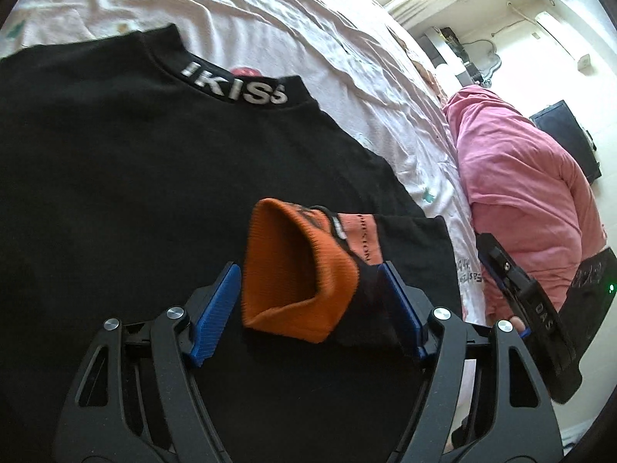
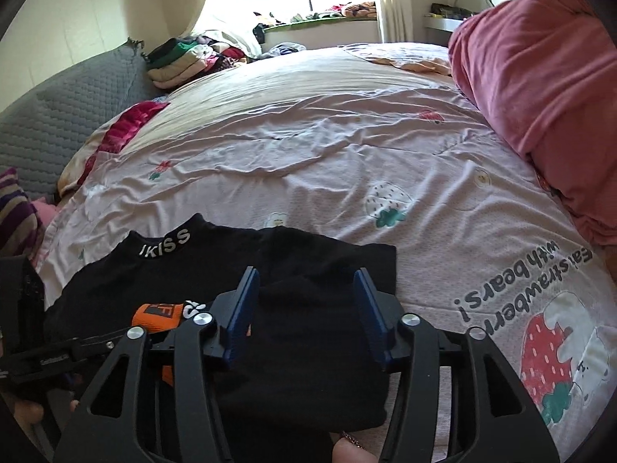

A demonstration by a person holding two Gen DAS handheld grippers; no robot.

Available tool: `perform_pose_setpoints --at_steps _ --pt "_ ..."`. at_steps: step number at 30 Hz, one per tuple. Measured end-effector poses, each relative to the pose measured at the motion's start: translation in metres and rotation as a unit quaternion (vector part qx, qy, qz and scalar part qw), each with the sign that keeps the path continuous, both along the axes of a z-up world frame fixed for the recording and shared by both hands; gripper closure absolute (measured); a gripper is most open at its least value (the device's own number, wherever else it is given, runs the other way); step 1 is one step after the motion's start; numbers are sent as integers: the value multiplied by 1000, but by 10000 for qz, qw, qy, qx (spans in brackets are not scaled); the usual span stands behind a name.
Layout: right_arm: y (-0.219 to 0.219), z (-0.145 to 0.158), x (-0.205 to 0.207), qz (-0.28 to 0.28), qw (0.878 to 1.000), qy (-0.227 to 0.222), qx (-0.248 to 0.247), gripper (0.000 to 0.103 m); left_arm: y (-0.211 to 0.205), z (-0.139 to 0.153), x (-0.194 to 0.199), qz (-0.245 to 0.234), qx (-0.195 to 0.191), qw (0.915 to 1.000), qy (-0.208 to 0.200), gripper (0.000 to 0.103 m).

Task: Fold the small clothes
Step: 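Carry the sleeve across the shirt body with the right gripper and release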

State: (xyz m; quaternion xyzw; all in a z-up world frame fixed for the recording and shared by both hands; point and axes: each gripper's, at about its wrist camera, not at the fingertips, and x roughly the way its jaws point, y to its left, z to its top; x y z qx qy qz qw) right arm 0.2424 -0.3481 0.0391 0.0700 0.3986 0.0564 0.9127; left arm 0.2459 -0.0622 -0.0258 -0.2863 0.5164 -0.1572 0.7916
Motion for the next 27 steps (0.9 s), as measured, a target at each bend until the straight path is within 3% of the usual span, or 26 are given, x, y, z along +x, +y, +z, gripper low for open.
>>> perform_pose_setpoints --at_steps 2,4,6,14,20,27 --pt "-4 0 1 -48 10000 41 -15 52 -8 -2 5 -21 41 10000 4 54" --pt "-6 0 2 -88 9999 74 -20 52 -13 -4 11 -23 100 9999 32 84" --pt "-10 -1 3 -102 9999 101 16 52 -16 -2 14 -58 152 9999 -18 103" --pt "-22 5 3 -190 9997 -10 143 52 10 56 8 67 508 9950 -860 103" --pt "-18 10 3 -158 9996 -111 213 52 47 86 -2 342 569 9907 -1184 103" --pt "-5 6 5 -56 9998 -73 149 52 76 104 -22 544 913 9842 -1413 103"
